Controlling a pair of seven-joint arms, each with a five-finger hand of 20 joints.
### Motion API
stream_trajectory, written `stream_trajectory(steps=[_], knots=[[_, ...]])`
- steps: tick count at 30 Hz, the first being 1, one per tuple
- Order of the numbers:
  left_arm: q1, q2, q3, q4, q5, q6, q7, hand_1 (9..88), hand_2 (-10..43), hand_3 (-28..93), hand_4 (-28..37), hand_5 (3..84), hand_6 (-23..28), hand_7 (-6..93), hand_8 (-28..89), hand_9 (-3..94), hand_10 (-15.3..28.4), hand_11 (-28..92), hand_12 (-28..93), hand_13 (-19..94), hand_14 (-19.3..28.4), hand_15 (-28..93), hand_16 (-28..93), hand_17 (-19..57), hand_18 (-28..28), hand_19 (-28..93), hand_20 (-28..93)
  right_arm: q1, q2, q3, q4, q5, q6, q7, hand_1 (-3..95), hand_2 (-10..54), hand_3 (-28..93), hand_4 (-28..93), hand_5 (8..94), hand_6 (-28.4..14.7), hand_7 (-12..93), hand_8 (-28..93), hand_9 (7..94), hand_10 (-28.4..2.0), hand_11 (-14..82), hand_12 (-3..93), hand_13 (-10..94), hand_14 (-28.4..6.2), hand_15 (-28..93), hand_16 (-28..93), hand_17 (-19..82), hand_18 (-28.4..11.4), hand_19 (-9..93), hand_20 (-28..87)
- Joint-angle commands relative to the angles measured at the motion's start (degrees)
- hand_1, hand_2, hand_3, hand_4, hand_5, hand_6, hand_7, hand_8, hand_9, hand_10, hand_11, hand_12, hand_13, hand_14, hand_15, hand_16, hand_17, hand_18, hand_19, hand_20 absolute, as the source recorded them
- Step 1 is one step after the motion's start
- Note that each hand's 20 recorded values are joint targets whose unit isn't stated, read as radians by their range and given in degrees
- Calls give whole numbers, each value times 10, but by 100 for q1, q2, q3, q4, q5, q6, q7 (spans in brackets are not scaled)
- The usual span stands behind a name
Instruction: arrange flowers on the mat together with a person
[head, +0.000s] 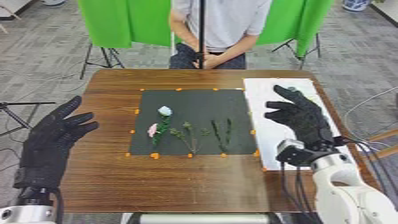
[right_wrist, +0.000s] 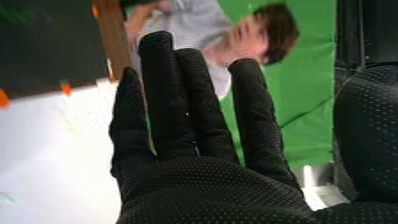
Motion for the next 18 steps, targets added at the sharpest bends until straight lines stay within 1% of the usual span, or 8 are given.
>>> stream_trajectory(steps=[1, 3, 4, 5, 9, 11, 16, 18], knots=[[100, 23, 25, -26, -19, 122, 35, 168, 68, 752, -283, 343, 68, 156, -107, 364, 206, 267, 110, 263, 284, 552, -103, -80, 251, 529, 149, 272, 440, 345, -57, -384, 357, 171, 214, 24, 715, -265, 478, -6, 129, -110, 521, -192, 195, 154, 451, -189, 558, 94, 95, -229, 585, 179], [91, 42, 33, -21, -17, 115, 31, 169, 67, 753, -283, 343, 68, 156, -107, 364, 206, 267, 110, 263, 284, 552, -103, -80, 251, 528, 148, 324, 597, 412, -30, -619, 518, 310, 219, 21, 718, -263, 480, -7, 129, -110, 521, -192, 195, 154, 455, -188, 560, 94, 101, -232, 591, 180], [121, 70, 44, -33, -38, 166, 89, 169, 67, 753, -283, 343, 69, 156, -107, 364, 206, 268, 110, 263, 284, 552, -103, -79, 251, 528, 148, 398, 678, 403, 14, -873, 618, 416, 222, 21, 719, -262, 481, -7, 129, -110, 521, -192, 195, 153, 457, -188, 561, 94, 104, -233, 595, 181], [93, 52, 39, -26, -18, 129, 40, 169, 68, 753, -283, 343, 69, 156, -108, 365, 206, 267, 110, 263, 284, 552, -103, -79, 250, 528, 148, 419, 767, 400, 24, -1207, 785, 627, 224, 20, 718, -261, 482, -7, 130, -110, 521, -192, 195, 153, 460, -188, 563, 94, 108, -236, 600, 182], [86, 97, 63, -24, -40, 166, 70, 169, 69, 751, -283, 343, 69, 156, -108, 365, 207, 267, 109, 263, 284, 553, -103, -79, 250, 528, 147, 559, 1079, 326, 181, -2338, 1251, 1310, 242, 15, 717, -255, 484, -8, 132, -111, 516, -192, 190, 151, 473, -185, 572, 93, 126, -243, 628, 184], [102, 102, 70, -28, -55, 190, 82, 169, 69, 753, -283, 343, 69, 156, -108, 365, 206, 267, 110, 264, 284, 553, -103, -80, 250, 529, 147, 1121, 1395, -208, 417, -2921, 1628, 2084, 245, 14, 714, -253, 485, -8, 134, -111, 512, -193, 187, 151, 480, -183, 577, 90, 133, -245, 640, 180], [113, 120, 72, -27, -76, 208, 113, 173, 70, 752, -283, 344, 70, 156, -108, 365, 206, 268, 110, 264, 284, 554, -104, -79, 251, 530, 148, 1615, 1684, -678, 792, -4731, 1494, 3694, 260, 9, 701, -244, 487, -12, 131, -111, 498, -200, 175, 148, 499, -187, 604, 89, 169, -253, 683, 166], [108, 116, 70, -29, -64, 207, 94, 174, 71, 751, -283, 344, 70, 156, -108, 365, 206, 268, 110, 263, 284, 554, -104, -79, 251, 531, 147, 1704, 1762, -796, 940, -5222, 1371, 4048, 269, 4, 694, -235, 487, -14, 126, -108, 496, -201, 172, 148, 502, -189, 615, 74, 181, -258, 711, 121]])
